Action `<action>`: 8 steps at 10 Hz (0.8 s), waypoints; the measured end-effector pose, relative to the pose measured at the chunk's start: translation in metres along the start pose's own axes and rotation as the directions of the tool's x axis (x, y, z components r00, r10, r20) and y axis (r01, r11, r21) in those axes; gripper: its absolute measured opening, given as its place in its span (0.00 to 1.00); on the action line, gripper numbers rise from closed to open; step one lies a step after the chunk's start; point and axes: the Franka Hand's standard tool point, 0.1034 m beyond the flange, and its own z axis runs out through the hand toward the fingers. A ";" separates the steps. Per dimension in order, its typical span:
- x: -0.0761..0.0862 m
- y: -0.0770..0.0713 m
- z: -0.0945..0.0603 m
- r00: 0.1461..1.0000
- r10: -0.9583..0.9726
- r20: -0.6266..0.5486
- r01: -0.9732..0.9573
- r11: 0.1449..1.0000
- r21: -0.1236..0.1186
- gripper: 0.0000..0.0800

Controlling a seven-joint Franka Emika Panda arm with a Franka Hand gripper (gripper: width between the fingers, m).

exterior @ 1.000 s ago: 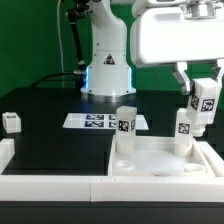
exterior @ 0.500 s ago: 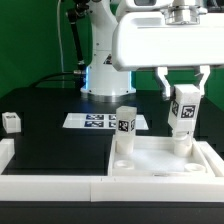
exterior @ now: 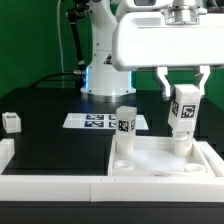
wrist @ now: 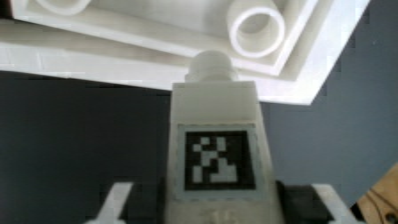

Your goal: Assemble square table

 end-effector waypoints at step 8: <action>-0.011 -0.017 0.022 1.000 0.001 -0.024 -0.001 1.000 -0.004 0.36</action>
Offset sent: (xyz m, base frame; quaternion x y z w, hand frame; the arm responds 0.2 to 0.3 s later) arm 0.0094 0.0134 -0.0037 0.0018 0.0433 0.0421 0.9982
